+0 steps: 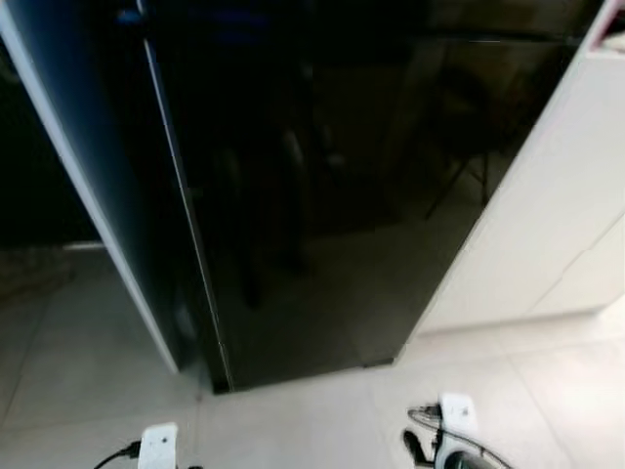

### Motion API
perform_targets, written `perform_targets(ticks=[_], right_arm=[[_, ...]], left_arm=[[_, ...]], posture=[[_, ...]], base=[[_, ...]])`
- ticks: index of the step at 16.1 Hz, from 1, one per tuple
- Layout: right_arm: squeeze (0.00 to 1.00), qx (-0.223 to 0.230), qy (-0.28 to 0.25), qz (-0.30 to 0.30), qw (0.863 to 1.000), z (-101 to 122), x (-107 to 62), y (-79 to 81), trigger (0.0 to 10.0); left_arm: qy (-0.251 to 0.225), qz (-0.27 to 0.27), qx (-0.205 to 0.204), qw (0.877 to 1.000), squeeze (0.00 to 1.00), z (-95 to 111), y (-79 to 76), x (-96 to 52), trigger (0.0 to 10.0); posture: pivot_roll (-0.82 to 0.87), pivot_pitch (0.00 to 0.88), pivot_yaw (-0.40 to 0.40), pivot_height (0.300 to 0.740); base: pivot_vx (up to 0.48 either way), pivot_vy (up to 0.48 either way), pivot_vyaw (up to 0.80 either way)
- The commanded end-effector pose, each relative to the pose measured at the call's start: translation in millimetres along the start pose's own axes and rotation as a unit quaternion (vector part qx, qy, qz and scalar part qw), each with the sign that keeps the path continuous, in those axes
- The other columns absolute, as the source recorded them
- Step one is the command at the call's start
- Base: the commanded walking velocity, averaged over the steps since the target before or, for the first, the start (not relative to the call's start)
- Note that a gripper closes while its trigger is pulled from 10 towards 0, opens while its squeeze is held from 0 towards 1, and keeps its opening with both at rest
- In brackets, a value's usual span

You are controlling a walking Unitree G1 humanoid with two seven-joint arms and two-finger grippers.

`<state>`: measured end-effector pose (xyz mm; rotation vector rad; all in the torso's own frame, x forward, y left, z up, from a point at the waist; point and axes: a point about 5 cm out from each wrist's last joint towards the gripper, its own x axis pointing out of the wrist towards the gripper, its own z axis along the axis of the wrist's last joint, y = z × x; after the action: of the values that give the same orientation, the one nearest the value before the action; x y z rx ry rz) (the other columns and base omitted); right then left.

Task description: Restocking fridge

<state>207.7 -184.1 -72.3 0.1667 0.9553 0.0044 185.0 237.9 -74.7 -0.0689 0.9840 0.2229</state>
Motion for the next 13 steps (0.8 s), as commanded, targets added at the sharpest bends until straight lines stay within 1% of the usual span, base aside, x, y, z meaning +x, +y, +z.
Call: perform_targets(ticks=[1, 13], right_arm=[[0.00, 0.001, 0.004, -0.013, 1.000, -1.8, -2.0, -9.1, 10.0], [0.00, 0.003, 0.003, -0.012, 1.000, -1.5, -1.9, -8.8, 10.0]], left_arm=[[0.002, -0.009, -0.004, 1.000, 0.00, 0.6, -6.7, 0.7, 10.0], [0.002, -0.010, -0.004, 1.000, 0.00, 1.0, -6.7, 0.8, 10.0]], posture=[[0.06, 0.000, -0.061, 0.740], [0.06, 0.000, -0.060, 0.740]], base=[[0.000, 0.480, 0.00], [0.000, 0.480, 0.00]])
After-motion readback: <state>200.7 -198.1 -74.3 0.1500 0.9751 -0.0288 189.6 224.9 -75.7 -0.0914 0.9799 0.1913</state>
